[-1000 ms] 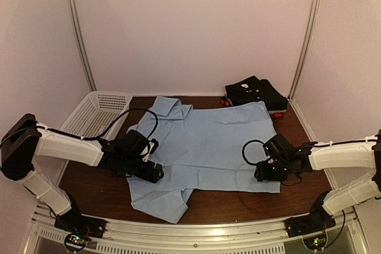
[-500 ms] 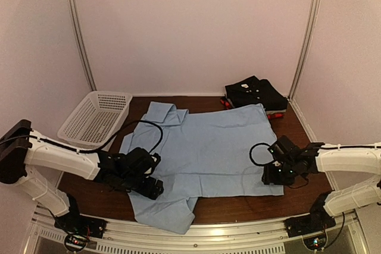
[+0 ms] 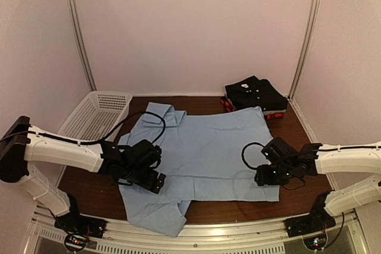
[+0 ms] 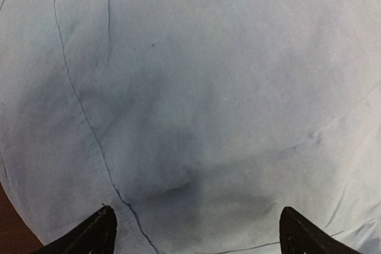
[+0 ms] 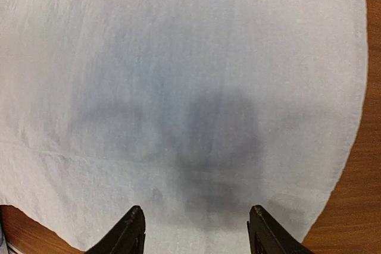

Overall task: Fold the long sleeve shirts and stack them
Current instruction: Move the flattened shirt to the center of the board, then pick up the sleeve from the center of the board.

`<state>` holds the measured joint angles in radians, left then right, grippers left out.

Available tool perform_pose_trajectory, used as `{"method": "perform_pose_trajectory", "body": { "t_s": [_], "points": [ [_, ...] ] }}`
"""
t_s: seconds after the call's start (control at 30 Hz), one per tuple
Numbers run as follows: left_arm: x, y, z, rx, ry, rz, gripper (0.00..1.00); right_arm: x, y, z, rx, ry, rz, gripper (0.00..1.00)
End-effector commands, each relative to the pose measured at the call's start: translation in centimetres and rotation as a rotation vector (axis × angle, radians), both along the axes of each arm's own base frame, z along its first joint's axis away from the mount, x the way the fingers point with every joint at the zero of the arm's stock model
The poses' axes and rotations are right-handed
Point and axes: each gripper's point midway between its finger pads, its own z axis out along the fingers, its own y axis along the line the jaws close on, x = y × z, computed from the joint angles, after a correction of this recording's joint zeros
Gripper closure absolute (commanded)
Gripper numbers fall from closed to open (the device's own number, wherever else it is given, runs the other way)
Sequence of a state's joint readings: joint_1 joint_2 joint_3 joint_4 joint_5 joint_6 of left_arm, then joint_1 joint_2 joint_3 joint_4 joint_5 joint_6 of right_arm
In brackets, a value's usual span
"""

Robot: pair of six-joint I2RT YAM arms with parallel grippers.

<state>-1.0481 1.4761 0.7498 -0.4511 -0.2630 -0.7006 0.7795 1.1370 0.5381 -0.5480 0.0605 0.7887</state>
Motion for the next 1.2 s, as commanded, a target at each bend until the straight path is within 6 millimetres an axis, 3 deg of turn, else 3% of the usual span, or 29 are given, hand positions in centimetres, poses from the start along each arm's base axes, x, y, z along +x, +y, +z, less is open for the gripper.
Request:
{"method": "perform_pose_trajectory", "body": {
  "t_s": [0.0, 0.1, 0.27, 0.37, 0.53, 0.6, 0.7, 0.87, 1.1, 1.17],
  "points": [
    [1.6, -3.7, 4.7, -0.124, -0.094, -0.094, 0.02, 0.3, 2.9, -0.8, 0.046, -0.008, 0.073, 0.4],
    [-0.4, -5.8, 6.0, -0.207, -0.067, -0.219, 0.03, -0.2, 2.4, -2.5, 0.016, 0.025, 0.076, 0.4],
    [-8.3, -9.0, 6.7, -0.297, 0.049, -0.5, 0.05, -0.4, 2.4, -3.1, 0.014, 0.036, 0.082, 0.4],
    [-11.7, -9.3, 6.7, -0.298, 0.086, -0.57, 0.05, -0.3, 2.7, -3.1, 0.013, 0.041, 0.093, 0.39],
    [-15.1, -8.9, 5.2, -0.236, 0.118, -0.637, 0.05, -0.3, 2.9, -3.3, 0.009, 0.045, 0.105, 0.4],
    [-15.2, -8.5, 4.0, -0.174, 0.128, -0.634, 0.08, -0.2, 2.9, -3.3, 0.003, 0.048, 0.108, 0.4],
    [-13.3, -7.5, 2.1, -0.02, 0.072, -0.577, 0.15, -0.2, 3.0, -3.1, 0.001, 0.048, 0.113, 0.4],
    [-11.6, -7.2, 1.8, 0.071, 0.006, -0.535, 0.3, -0.3, 2.7, -2.5, 0.005, 0.041, 0.108, 0.4],
    [-11.5, -8.4, 2.8, 0.062, -0.018, -0.599, 0.67, -0.4, 2.4, -2.0, 0.008, 0.03, 0.099, 0.4],
    [-11.3, -8.9, 3.6, 0.04, -0.019, -0.613, 0.91, -0.3, 2.4, -1.6, 0.012, 0.022, 0.098, 0.4]
  ]
}}
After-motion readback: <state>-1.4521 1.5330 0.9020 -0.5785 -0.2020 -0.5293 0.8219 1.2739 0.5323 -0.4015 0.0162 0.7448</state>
